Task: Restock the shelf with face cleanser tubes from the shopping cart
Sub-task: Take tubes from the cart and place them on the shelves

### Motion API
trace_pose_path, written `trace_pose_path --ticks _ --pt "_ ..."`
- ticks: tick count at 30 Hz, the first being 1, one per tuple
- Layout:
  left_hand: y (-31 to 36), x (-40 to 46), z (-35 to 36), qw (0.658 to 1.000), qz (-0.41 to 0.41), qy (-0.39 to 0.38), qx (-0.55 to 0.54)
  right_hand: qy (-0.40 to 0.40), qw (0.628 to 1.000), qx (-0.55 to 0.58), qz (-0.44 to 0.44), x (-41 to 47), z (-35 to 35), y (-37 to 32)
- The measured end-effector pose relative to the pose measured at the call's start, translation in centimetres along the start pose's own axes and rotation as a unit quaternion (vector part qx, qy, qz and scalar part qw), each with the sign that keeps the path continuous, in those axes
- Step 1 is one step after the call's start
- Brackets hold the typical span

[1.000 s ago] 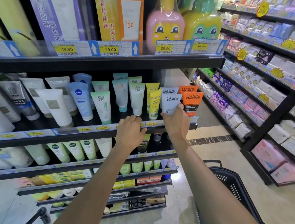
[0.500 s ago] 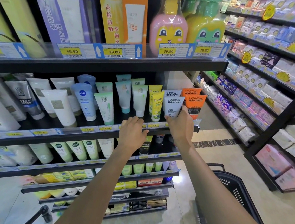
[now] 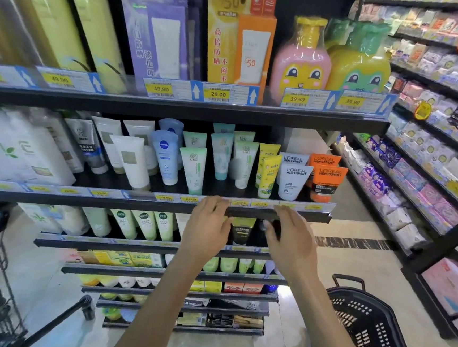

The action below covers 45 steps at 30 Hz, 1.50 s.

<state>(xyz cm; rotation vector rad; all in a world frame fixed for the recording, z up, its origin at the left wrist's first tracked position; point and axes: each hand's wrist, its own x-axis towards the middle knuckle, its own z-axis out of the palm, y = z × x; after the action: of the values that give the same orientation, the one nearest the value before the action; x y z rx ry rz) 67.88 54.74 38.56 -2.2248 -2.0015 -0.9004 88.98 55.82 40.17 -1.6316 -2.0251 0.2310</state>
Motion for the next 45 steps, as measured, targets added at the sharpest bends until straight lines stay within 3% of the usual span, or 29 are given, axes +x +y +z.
trace_pose_path --ticks 5,10,17,24,34,45 --pt "-1.8 -8.0 -2.6 0.993 -0.087 0.038 0.073 -0.128 0.987 -0.021 -0.091 -3.3 1.4 -3.3" --pt "-2.6 -17.6 -6.4 0.963 -0.242 0.037 0.117 -0.242 0.952 -0.014 -0.185 -7.6 3.6 -8.7" --pt "-1.9 -32.3 -12.4 0.896 -0.388 0.082 0.199 -0.324 0.885 0.037 -0.333 -15.8 7.8 -15.5" --pt "0.2 -44.4 -16.5 0.811 -0.534 0.095 0.22 -0.336 0.832 0.136 -0.419 -24.9 9.7 -21.8" --pt "-3.2 -54.7 -21.2 0.747 -0.622 0.14 0.189 -0.405 0.772 0.129 -0.472 -32.6 13.0 -31.6" --pt "-12.4 -59.8 -25.4 0.747 -0.641 0.085 0.154 -0.412 0.781 0.1 -0.458 -35.1 18.2 -40.5"
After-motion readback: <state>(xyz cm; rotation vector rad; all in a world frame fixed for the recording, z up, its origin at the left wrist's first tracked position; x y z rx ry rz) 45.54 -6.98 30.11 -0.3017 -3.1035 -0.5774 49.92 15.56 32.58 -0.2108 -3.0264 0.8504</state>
